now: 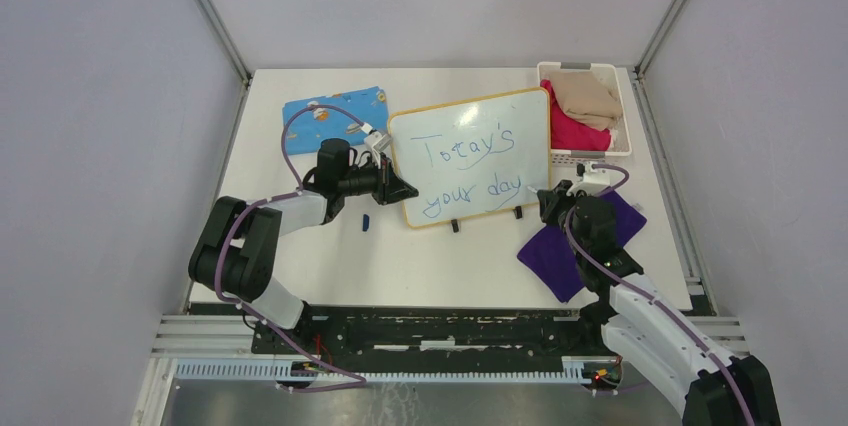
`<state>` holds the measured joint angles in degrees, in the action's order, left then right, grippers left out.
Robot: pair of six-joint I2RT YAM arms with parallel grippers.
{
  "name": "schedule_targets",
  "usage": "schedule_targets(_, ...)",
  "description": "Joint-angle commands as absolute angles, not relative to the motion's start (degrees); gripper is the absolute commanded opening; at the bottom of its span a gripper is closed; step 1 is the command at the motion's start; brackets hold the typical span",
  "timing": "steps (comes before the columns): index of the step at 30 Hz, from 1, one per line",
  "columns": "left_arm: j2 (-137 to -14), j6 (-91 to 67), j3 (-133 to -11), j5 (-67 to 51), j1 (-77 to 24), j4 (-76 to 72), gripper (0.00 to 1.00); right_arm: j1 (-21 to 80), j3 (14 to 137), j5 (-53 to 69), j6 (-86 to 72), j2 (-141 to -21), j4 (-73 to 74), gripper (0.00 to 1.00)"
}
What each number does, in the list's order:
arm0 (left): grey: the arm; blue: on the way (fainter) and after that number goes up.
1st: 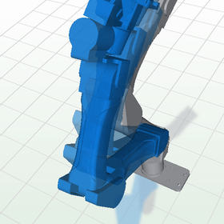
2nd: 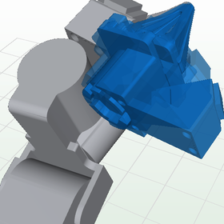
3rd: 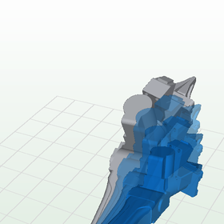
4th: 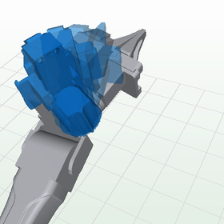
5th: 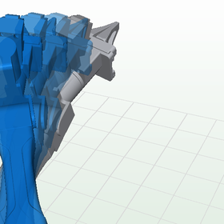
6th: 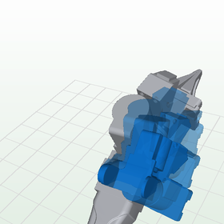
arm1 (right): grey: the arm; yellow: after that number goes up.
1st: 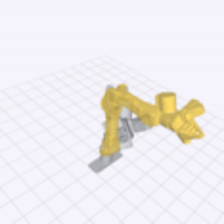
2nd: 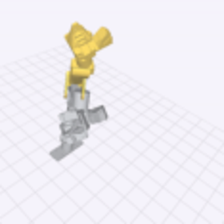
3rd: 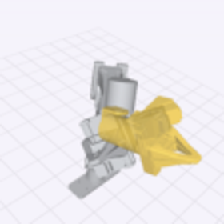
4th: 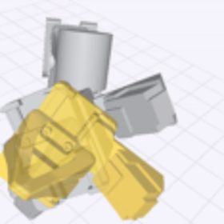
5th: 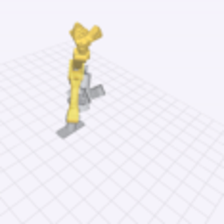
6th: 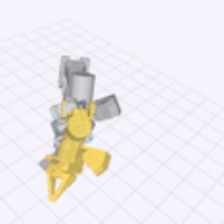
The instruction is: Write a sentence on the whiteboard
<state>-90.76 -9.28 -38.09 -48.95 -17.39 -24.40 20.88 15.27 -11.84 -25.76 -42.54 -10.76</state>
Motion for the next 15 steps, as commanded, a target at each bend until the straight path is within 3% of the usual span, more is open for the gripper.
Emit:
schedule_targets(1,-93.68,-5.34,-36.28,-40.43,-18.79,-14.68,0.23,20.61,15.06,-13.14,-26.12,-43.01,-14.17,0.0)
schedule_targets(15,-93.46,-5.33,-36.33,-40.3,-18.83,-14.46,0.23,20.6,14.6,-14.5,-25.11,-42.19,-10.85,0.0)
